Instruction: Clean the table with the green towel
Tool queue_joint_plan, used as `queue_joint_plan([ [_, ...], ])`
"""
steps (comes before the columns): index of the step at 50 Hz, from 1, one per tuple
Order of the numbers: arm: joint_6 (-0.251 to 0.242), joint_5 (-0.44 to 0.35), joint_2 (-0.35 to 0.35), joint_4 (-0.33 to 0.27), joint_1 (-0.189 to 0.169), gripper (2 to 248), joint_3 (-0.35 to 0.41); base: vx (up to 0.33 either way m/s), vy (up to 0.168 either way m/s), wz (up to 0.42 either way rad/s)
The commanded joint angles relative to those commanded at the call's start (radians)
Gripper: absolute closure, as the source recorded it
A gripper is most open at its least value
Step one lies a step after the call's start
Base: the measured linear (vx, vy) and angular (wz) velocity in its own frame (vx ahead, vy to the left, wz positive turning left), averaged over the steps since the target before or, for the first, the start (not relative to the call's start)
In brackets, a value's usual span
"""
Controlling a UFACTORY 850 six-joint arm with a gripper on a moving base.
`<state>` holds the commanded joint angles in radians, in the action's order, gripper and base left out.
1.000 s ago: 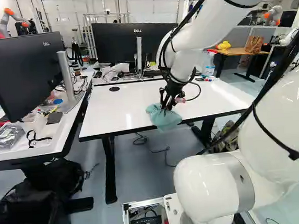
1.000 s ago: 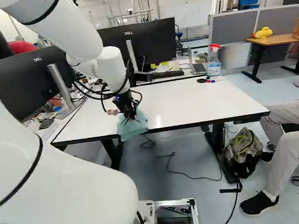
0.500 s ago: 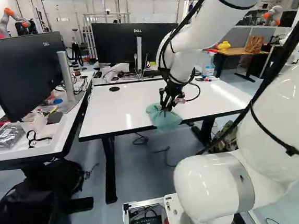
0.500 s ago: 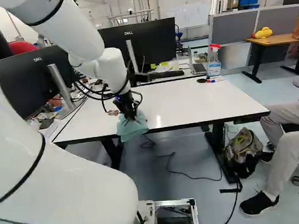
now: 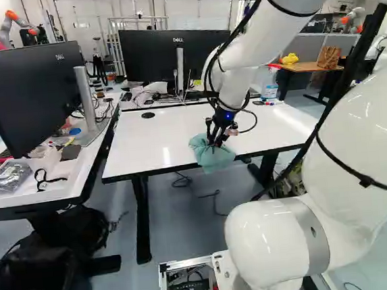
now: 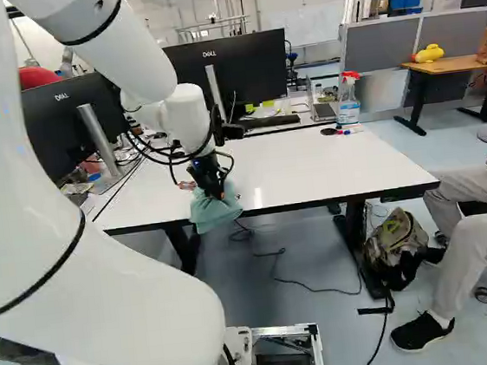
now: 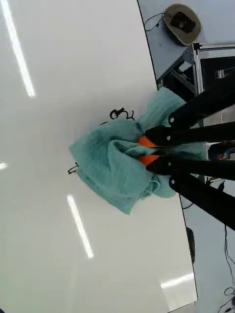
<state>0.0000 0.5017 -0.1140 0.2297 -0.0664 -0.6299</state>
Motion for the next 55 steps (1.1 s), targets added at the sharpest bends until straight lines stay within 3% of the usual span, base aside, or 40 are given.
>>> queue_joint_plan([
  [35, 0.000, 0.000, 0.023, 0.000, -0.155, 212, -0.021, 0.000, 0.000, 0.000],
  [55, 0.000, 0.000, 0.123, 0.000, -0.165, 212, -0.122, 0.000, 0.000, 0.000],
])
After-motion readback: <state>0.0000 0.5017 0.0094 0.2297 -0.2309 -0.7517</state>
